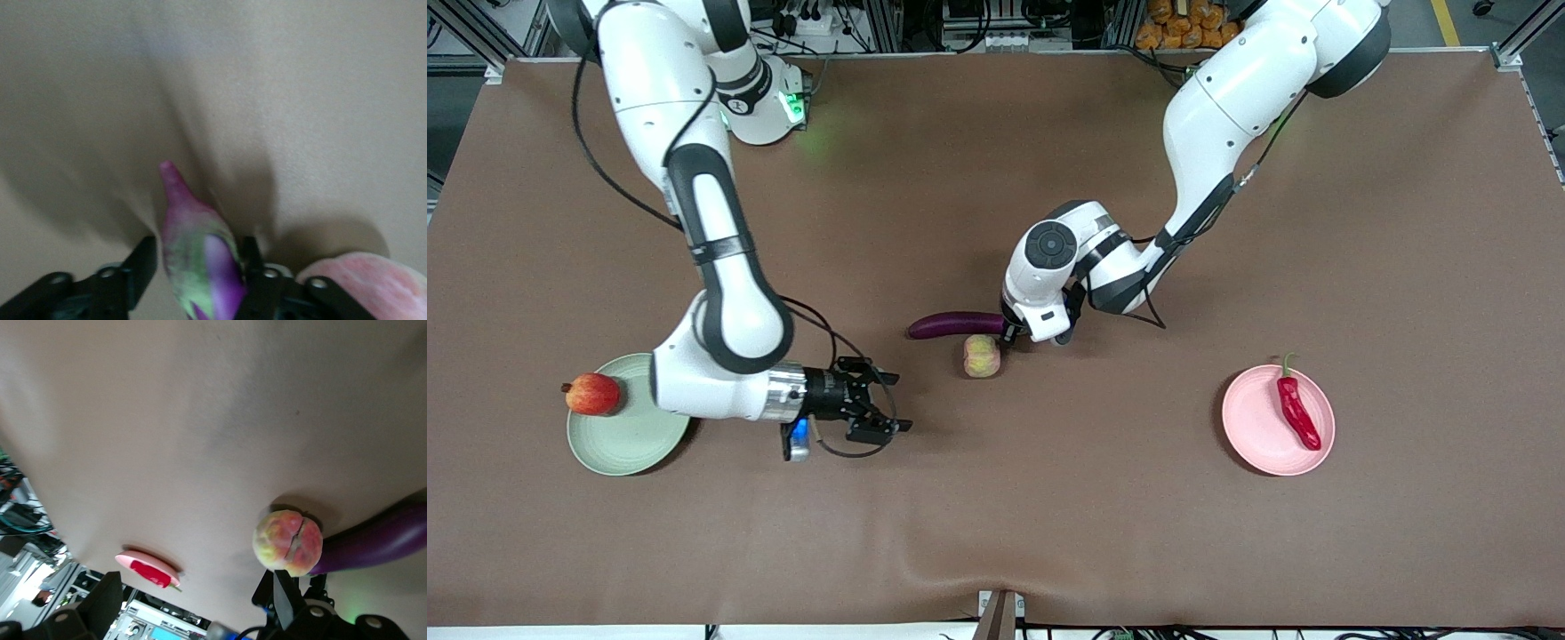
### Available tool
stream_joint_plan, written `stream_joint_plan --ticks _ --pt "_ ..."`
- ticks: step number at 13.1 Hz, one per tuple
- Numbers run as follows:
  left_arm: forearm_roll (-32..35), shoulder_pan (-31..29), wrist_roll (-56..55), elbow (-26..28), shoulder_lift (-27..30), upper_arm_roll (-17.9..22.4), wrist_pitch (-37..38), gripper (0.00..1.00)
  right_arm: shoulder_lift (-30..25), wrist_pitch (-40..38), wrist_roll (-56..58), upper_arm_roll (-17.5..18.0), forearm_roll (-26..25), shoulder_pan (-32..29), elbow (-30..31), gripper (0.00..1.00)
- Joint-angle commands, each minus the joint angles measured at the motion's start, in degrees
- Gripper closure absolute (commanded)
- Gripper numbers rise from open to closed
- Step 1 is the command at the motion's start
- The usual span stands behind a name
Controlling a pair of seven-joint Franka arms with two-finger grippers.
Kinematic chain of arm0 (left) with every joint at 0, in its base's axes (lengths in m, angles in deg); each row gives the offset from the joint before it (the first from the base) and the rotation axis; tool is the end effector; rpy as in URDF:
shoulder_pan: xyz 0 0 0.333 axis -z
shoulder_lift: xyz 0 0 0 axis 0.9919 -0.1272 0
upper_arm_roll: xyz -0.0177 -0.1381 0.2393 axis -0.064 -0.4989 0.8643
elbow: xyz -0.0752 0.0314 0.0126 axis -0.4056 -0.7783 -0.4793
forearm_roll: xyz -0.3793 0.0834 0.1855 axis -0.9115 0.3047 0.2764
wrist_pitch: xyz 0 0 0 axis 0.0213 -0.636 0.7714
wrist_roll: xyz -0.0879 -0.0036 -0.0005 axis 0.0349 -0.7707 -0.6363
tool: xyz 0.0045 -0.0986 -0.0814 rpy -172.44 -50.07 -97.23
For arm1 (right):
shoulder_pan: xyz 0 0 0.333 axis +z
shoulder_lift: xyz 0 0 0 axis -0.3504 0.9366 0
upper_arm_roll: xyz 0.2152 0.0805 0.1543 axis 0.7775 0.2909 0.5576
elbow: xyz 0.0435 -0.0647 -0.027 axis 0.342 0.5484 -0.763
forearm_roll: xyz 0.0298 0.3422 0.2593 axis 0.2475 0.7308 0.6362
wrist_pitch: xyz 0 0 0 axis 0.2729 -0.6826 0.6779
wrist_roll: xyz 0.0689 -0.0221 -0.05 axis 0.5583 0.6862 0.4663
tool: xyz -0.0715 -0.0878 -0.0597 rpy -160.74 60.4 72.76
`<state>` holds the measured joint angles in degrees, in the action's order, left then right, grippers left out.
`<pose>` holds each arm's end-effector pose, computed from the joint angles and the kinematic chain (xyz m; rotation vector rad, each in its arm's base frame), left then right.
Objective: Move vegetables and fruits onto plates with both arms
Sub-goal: 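Lift the eggplant with the left gripper while the right gripper grasps the apple, then lower the eggplant onto the pink plate while the right gripper lifts the apple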
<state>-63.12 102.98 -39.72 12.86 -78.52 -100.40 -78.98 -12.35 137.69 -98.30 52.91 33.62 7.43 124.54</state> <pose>0.4737 -0.5056 0.0983 2.4782 1.7104 -0.1777 0.6821 0.2664 0.1807 -2.0301 1.1728 0.6068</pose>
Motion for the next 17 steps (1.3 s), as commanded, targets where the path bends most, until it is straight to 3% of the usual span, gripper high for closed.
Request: stream_joint_plan --ticks 1,4,6,9,13,17 --pt "1.35 0.55 0.03 -0.65 0.16 0.80 -0.81 1.00 1.06 -0.23 -0.13 -0.60 0.89 0.45 0.22 0.00" --pt "2.76 -3.29 3.35 2.68 5.50 0.37 2.77 1.00 1.50 1.00 -0.13 -0.60 0.89 1.42 0.22 0.00" --pt "2.76 -6.12 11.68 6.37 10.51 -0.16 7.08 1.00 1.76 1.17 -0.13 -0.60 0.98 2.29 0.31 0.00" --pt "2.06 -9.55 22.84 7.35 14.92 -1.21 14.90 1.00 2.47 3.10 -0.13 -0.60 0.89 4.31 0.57 0.00" --pt "2.06 -20.69 44.97 7.18 17.82 -7.89 23.27 1.00 2.38 4.94 -0.13 -0.60 0.98 8.00 4.61 0.00" --pt "1.97 -28.18 69.24 5.87 18.71 -7.99 25.82 1.00 2.64 7.06 -1.61 -0.43 2.20 9.51 6.81 0.00"
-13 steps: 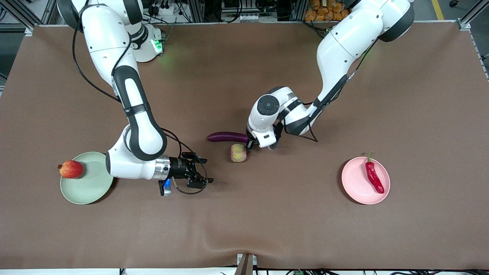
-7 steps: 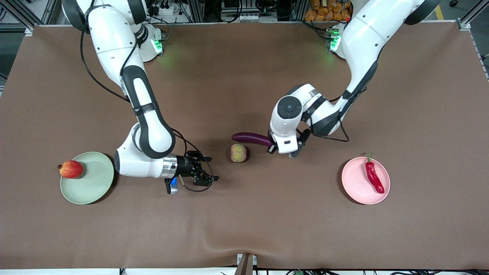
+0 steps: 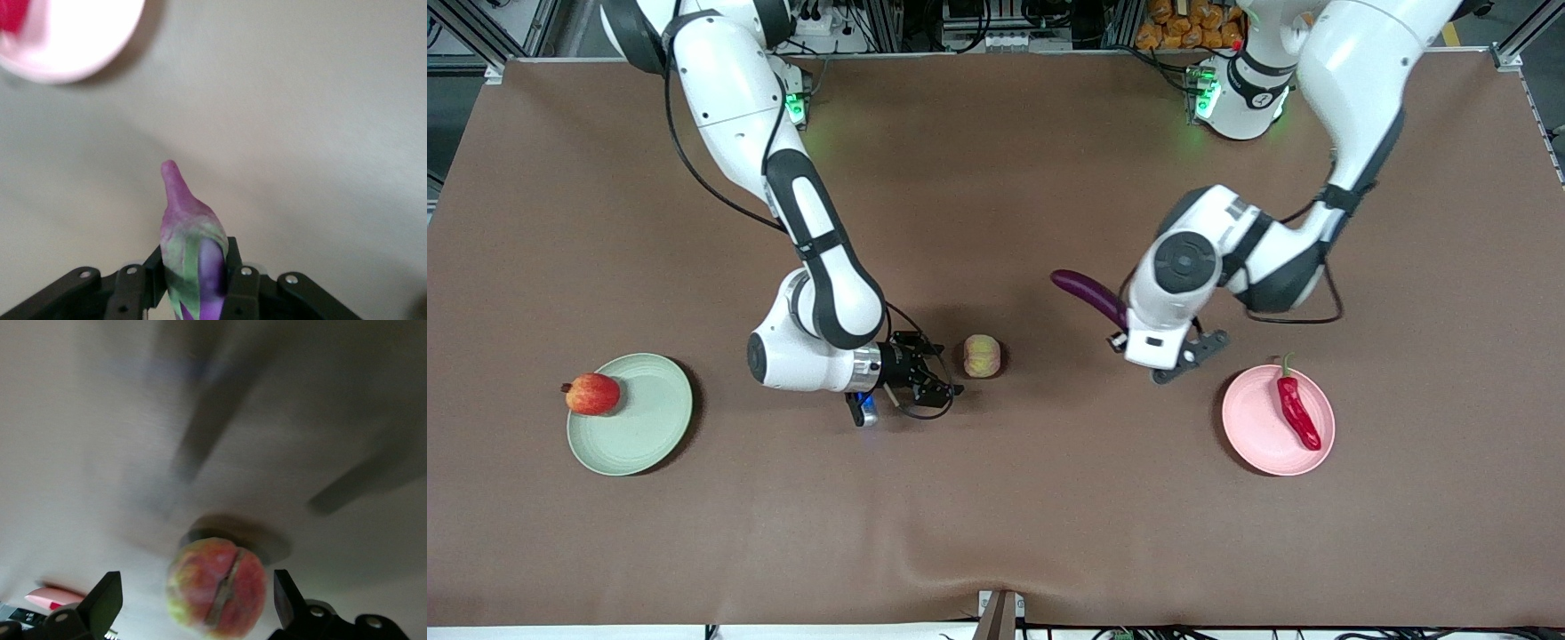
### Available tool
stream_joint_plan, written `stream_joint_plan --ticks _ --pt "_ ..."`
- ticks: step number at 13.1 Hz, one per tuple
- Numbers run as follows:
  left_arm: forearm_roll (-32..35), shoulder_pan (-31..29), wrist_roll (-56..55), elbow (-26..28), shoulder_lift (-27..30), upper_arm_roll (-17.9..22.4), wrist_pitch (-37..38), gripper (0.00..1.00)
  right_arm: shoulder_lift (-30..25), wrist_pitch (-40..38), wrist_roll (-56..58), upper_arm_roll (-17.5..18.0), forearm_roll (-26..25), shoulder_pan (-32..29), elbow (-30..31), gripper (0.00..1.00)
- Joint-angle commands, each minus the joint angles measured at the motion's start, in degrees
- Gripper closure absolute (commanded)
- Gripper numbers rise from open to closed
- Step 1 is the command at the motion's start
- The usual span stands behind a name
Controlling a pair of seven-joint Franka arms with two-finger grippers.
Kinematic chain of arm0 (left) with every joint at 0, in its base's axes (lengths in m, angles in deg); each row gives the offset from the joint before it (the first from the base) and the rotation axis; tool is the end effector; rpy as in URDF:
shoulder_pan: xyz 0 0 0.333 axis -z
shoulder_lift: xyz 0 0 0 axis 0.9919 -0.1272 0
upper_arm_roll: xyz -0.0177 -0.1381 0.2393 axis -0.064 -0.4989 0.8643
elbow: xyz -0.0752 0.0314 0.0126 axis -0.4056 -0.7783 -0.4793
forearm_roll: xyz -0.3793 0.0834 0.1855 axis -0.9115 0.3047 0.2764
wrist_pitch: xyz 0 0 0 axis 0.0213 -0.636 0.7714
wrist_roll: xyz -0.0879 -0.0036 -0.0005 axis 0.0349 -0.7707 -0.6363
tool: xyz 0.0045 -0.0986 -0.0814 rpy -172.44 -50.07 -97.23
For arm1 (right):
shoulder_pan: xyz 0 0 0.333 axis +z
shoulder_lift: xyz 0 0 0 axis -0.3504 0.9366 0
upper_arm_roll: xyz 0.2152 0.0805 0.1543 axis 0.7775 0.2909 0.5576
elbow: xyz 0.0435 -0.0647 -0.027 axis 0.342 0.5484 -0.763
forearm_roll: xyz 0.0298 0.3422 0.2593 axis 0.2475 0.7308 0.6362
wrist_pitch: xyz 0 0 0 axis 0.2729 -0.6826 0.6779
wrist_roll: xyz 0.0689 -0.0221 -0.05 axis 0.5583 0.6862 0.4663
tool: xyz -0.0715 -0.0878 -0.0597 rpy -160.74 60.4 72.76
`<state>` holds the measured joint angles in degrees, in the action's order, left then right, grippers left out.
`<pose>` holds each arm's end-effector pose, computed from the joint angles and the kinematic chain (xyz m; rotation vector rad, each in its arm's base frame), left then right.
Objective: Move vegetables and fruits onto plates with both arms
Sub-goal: 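Lower the eggplant onto the pink plate while the right gripper lifts the apple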
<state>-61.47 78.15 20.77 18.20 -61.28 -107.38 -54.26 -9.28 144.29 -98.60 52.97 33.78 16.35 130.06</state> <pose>0.5870 -0.2983 0.2243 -2.9793 -0.6416 0.0904 0.6147 0.3330 0.1003 -2.1590 1.2084 0.6527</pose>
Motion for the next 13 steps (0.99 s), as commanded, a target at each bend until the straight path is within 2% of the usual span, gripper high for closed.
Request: stream_joint_plan --ticks 1,4,7,10,12,13 --pt "0.50 -4.84 13.75 0.34 1.46 -0.91 1.19 1.00 -0.43 0.55 -2.80 -0.40 4.22 0.66 1.29 0.00" --pt "0.94 -10.99 30.01 -1.07 0.67 -0.82 1.10 1.00 0.71 0.64 -3.08 -0.40 8.10 1.54 1.29 0.00" --pt "1.29 -15.83 40.84 -2.99 -2.04 -0.47 1.02 1.00 1.77 3.43 -2.99 -0.40 10.92 3.65 1.20 0.00" --pt "2.69 -18.74 48.67 -5.36 -5.47 -0.38 0.32 1.00 2.91 4.68 -2.20 -0.40 14.78 5.49 0.77 0.00" --pt "3.22 -19.10 49.31 -8.52 -8.20 -0.38 0.31 1.00 3.18 7.82 -2.20 -0.40 14.79 6.20 0.68 0.00" --pt "2.87 -19.18 49.40 -9.67 -9.77 -0.30 0.14 1.00 3.18 8.89 -2.11 -0.40 14.79 6.38 0.68 0.22"
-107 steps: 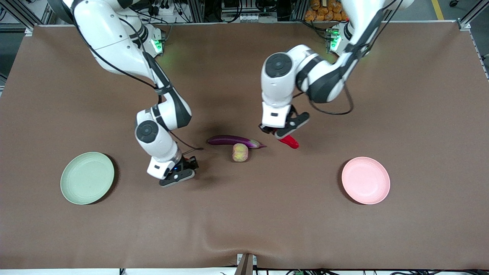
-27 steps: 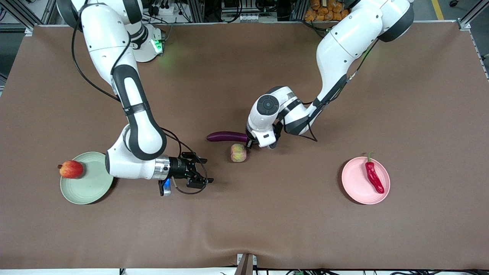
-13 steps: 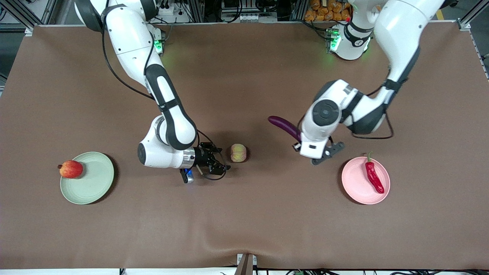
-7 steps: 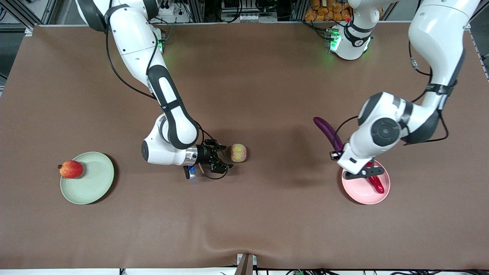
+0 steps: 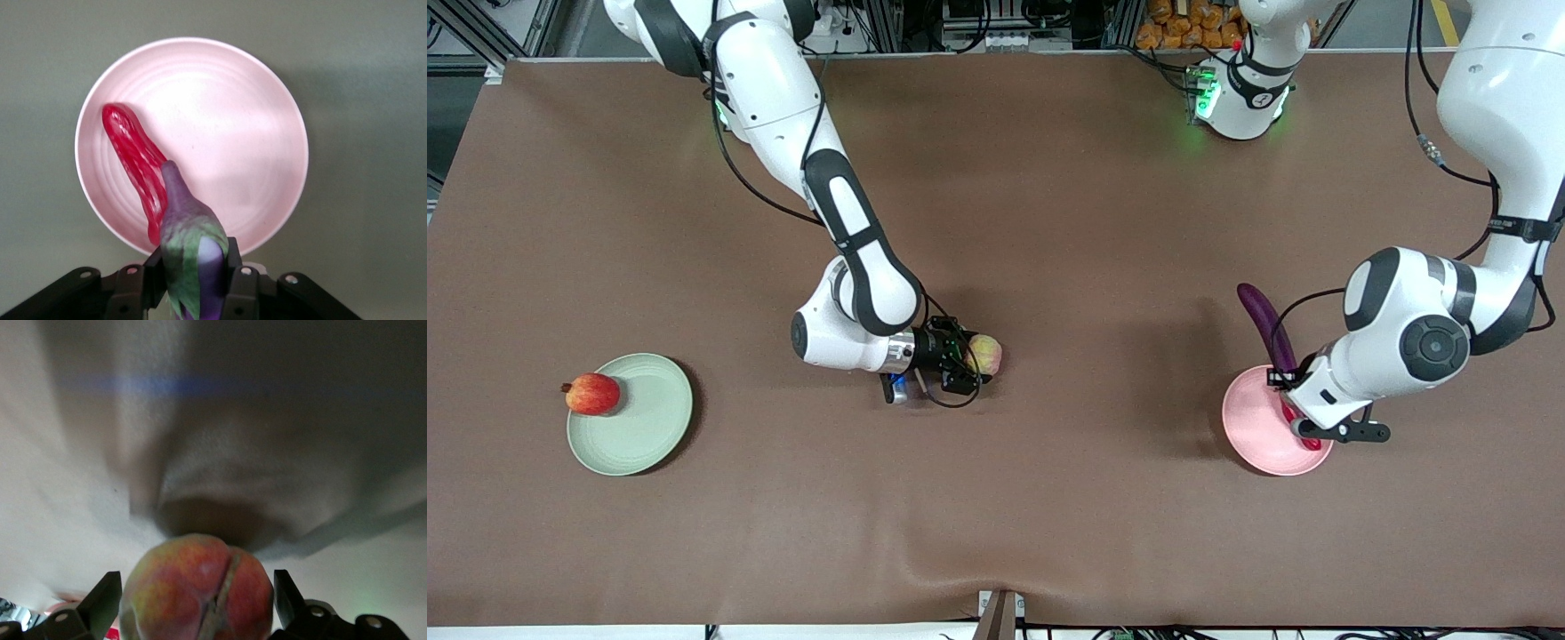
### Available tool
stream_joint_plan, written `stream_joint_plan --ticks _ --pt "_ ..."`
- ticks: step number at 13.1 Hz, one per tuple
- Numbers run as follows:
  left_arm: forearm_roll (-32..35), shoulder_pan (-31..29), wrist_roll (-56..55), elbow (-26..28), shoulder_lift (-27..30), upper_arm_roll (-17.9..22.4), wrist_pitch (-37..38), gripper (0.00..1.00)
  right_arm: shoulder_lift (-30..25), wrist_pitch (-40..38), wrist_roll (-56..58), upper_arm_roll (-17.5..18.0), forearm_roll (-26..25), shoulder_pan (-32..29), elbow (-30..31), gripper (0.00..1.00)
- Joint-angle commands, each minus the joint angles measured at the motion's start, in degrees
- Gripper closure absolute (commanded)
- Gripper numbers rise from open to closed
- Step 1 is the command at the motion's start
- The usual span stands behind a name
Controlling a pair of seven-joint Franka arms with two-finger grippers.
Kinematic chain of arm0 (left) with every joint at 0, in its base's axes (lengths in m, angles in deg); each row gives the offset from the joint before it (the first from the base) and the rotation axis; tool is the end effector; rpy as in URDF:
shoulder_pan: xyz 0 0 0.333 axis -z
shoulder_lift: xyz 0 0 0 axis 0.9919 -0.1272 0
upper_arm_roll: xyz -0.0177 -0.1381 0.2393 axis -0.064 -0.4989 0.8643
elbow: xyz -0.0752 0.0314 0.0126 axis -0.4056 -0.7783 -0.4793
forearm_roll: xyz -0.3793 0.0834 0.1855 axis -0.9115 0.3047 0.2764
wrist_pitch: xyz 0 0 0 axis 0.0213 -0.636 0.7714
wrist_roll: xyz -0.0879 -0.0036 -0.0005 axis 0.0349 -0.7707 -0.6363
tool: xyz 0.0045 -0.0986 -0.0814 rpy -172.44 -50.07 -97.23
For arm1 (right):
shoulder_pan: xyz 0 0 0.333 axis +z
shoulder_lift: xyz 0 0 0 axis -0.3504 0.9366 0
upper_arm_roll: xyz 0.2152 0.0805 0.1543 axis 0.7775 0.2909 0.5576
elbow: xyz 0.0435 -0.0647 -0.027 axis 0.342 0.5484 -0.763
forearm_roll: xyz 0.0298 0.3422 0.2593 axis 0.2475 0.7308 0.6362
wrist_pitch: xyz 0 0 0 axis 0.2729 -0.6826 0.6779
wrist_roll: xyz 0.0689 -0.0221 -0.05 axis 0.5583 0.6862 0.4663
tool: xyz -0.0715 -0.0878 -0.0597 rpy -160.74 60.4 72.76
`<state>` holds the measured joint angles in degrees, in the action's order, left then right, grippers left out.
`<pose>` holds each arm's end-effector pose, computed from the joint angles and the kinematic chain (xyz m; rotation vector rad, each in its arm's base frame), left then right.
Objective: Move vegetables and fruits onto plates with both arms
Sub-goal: 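Lower the eggplant onto the pink plate while the right gripper lifts the apple, then release the eggplant with the left gripper while the right gripper carries the apple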
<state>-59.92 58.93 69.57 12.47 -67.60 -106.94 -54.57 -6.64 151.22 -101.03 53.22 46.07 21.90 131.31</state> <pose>0.6753 -0.0760 0.2036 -3.1245 0.1096 0.1502 0.5832 0.3760 0.0667 -1.9942 1.3703 0.6660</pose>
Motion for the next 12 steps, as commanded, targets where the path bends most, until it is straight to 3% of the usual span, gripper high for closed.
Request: stream_joint_plan --ticks 1,2,5,8,10,12 --pt "1.41 0.20 0.60 -5.86 -4.78 -0.73 -0.42 1.00 0.53 2.06 0.23 -0.65 2.60 0.58 -1.01 0.38" --pt "1.32 0.64 0.52 -7.70 -6.27 -0.73 -0.69 1.00 0.36 1.89 0.23 -0.65 2.51 0.14 -1.54 0.46" --pt "1.41 0.73 0.60 -10.80 -10.05 -0.65 -3.49 1.00 -0.61 1.36 0.40 -0.82 2.16 -1.71 -1.54 0.45" --pt "1.32 2.04 0.61 -10.80 -11.20 3.48 -9.11 1.00 -2.80 -5.11 0.32 -2.48 0.76 -4.95 -1.45 0.41" --pt "1.32 2.93 0.60 -10.89 -11.82 5.58 -11.23 1.00 -3.77 -14.15 0.67 -7.74 -2.83 -5.67 -2.32 0.40" --pt "1.23 3.19 0.08 -10.89 -12.00 6.30 -12.47 1.00 -3.69 -26.09 1.11 -15.20 -5.48 -6.19 -6.09 0.40"
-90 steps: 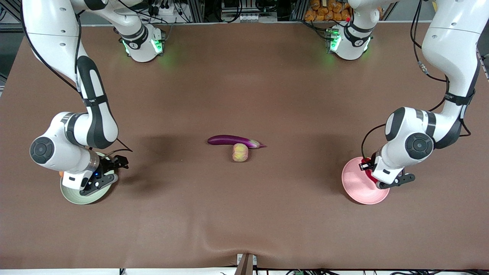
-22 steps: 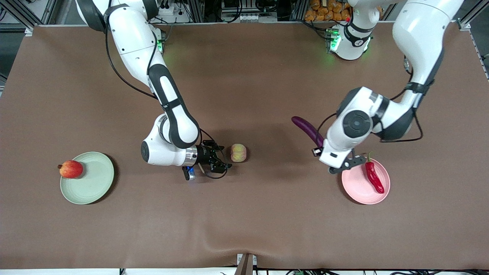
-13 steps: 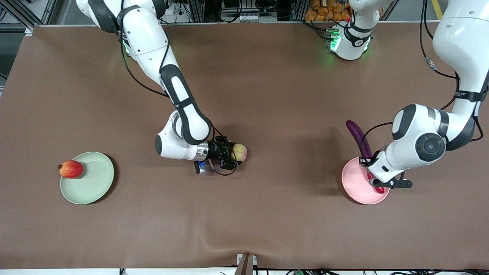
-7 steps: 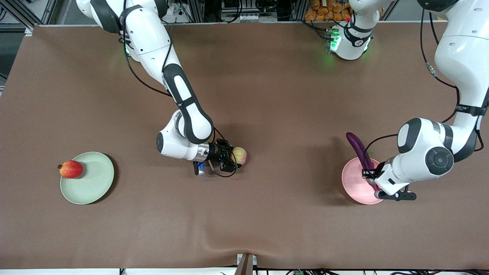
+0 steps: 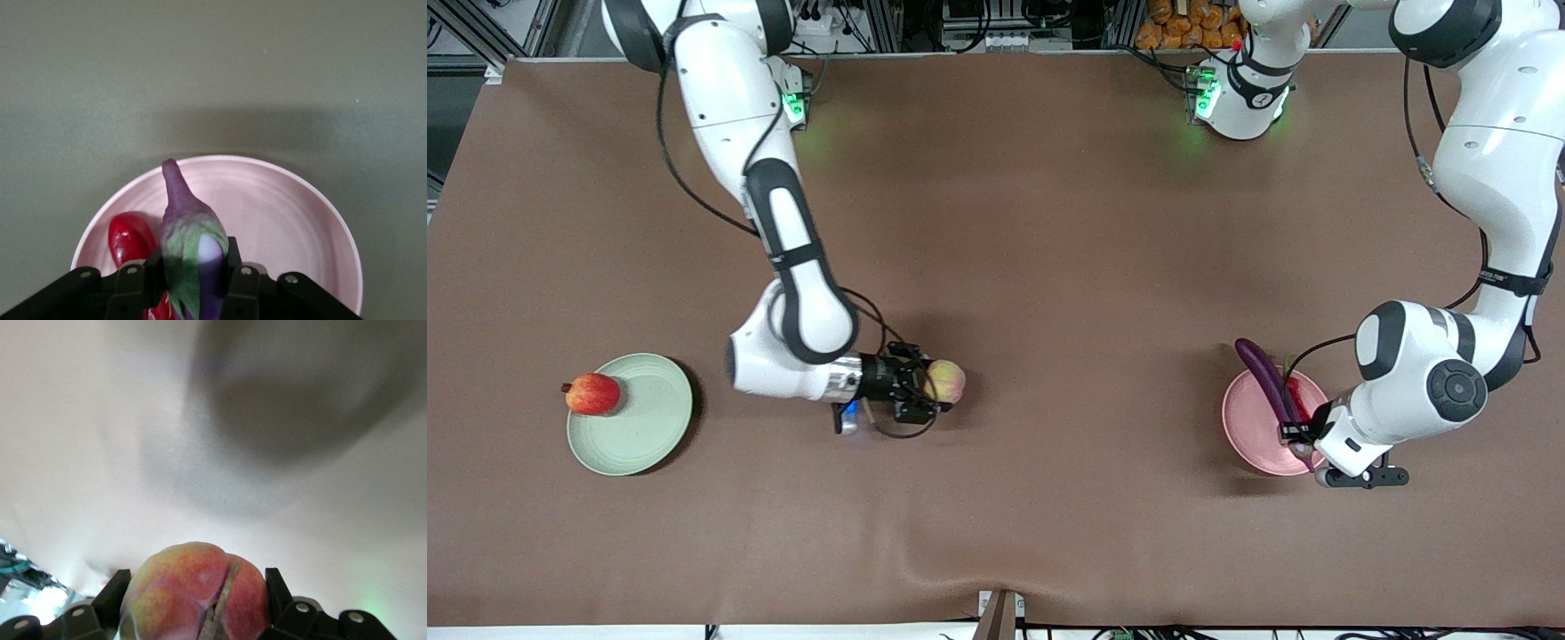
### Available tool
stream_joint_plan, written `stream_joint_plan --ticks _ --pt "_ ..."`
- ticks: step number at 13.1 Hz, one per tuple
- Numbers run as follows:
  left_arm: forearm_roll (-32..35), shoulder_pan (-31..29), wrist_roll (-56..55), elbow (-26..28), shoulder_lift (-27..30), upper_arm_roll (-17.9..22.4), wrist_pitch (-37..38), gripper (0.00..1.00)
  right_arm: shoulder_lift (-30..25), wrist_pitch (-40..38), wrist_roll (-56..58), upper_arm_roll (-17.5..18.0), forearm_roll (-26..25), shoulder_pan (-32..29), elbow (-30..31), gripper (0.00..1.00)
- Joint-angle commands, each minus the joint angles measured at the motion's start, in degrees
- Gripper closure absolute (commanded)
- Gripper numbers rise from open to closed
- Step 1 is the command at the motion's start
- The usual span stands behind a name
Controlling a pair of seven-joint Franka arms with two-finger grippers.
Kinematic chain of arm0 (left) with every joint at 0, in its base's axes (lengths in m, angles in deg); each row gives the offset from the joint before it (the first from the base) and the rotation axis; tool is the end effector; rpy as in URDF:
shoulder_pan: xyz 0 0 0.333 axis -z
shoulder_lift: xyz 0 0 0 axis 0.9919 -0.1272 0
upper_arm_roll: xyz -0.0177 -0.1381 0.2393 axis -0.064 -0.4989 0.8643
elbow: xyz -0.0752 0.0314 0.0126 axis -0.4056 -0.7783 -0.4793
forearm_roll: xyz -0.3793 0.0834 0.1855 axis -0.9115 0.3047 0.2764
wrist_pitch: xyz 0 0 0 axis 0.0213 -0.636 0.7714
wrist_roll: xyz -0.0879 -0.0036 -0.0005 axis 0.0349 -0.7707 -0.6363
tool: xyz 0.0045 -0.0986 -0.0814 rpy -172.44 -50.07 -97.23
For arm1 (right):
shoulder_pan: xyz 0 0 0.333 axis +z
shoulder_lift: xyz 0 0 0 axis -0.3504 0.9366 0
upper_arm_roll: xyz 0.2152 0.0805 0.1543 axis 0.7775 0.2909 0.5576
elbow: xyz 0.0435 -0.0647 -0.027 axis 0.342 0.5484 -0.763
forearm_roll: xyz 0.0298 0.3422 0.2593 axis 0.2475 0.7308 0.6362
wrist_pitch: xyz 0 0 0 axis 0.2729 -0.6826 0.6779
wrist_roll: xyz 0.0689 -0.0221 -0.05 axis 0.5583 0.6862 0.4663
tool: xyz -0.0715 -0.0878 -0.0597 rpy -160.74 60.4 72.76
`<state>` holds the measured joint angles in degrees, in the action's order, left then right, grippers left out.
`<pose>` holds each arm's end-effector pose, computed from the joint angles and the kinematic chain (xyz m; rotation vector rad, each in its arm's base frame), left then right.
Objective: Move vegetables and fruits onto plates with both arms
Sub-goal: 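Release the eggplant with the left gripper while the right gripper carries the apple, then set the apple on the green plate and open the right gripper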
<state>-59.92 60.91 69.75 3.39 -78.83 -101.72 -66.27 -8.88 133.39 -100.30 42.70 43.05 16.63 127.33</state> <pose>0.7229 -0.0382 0.1477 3.0735 0.0308 0.0706 0.6600 0.2712 0.1406 -1.9787 1.2841 0.7120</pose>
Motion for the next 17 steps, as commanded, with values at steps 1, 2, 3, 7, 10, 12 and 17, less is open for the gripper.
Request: stream_joint_plan --ticks 1,2,3,7,10,12,17 --pt "1.22 1.22 -0.36 -1.81 -0.85 1.08 -0.77 0.91 -1.18 -13.46 1.59 -7.25 -2.90 -2.23 -4.05 0.40" --pt "1.22 1.22 0.07 -1.81 -0.94 1.08 -0.86 0.23 -1.09 -17.25 5.00 -7.97 -3.52 -4.42 -5.02 0.40" --pt "1.22 1.22 0.42 -2.16 -0.76 1.08 -0.86 0.00 -1.18 -20.42 9.82 -8.06 -4.48 -7.31 -5.03 0.40" --pt "1.75 2.01 0.16 -2.87 3.70 0.73 0.89 0.00 0.48 -32.29 30.38 -7.71 -5.45 -20.41 -5.03 0.40" --pt "1.31 2.10 0.25 -2.87 10.29 0.46 6.77 0.00 0.93 -33.64 45.41 -7.71 -17.19 -23.16 -5.03 0.37" --pt "0.87 1.49 0.51 -2.69 16.08 0.46 9.40 0.00 0.75 -33.46 52.98 -7.80 -23.36 -24.56 -5.12 0.37" --pt "-8.59 0.44 1.56 -2.60 33.84 -2.26 27.32 0.00 0.75 -24.95 76.54 -7.89 -37.52 -27.81 -5.82 0.36"
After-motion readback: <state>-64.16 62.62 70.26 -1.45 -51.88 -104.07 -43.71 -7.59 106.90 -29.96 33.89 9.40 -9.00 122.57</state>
